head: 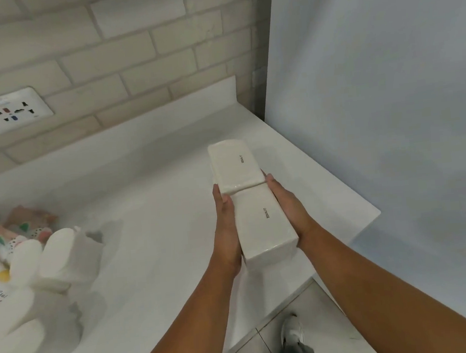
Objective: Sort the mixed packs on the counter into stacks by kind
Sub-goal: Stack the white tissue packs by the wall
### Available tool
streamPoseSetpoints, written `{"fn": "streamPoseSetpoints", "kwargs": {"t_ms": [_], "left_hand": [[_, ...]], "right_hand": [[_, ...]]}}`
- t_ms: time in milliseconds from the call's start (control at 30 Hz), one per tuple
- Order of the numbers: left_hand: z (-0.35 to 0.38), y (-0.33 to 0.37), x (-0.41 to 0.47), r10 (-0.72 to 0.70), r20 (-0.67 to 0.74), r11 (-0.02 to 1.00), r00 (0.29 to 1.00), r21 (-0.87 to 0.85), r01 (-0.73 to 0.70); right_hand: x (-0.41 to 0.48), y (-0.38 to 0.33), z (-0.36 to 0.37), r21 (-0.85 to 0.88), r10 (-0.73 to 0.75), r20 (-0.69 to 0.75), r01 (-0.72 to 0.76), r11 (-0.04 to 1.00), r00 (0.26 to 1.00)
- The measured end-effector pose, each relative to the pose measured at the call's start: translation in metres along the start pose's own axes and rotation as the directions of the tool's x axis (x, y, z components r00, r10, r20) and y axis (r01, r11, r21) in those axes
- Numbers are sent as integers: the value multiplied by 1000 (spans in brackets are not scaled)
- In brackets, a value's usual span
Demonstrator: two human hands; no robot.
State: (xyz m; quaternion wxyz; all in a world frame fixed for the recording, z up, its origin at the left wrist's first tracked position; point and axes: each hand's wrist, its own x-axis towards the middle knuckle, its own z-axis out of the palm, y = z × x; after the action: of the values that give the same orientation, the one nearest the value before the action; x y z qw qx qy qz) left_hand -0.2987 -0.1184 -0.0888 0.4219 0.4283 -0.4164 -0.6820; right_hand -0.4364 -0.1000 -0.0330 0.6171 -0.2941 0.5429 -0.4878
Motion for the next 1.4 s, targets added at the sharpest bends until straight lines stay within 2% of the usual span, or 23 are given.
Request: {"fn": "streamPoseSetpoints", "kwargs": {"t_ms": [100,200,300,467,800,1133,1400], "left_hand": [[6,3,27,-7,15,1000,1000,-21,7],[20,10,60,41,34,999,999,-7,-40],[36,18,100,95,7,995,995,-16,-95],[56,25,167,140,-69,988,988,-54,-144],[51,40,278,77,-83,988,994,-127,-87],[44,46,323,80,-113,992,990,-91,-90],[48,52,329,38,-148,990,988,-127,-57]], "right_hand": [[29,-10,-15,-69,17,-24,-19,997,1000],[65,-24,-32,-62,17,-8,-17,998,1000],[107,-42,-53,-35,20,37,-18,999,999],[181,-77,-76,-87,50,65,-44,995,997],[288,-111,-82,-27,73,106,-70,997,992],[325,-131,-77,-69,19,97,-12,998,995],[329,-141,-75,-108,8,104,3,994,995]]}}
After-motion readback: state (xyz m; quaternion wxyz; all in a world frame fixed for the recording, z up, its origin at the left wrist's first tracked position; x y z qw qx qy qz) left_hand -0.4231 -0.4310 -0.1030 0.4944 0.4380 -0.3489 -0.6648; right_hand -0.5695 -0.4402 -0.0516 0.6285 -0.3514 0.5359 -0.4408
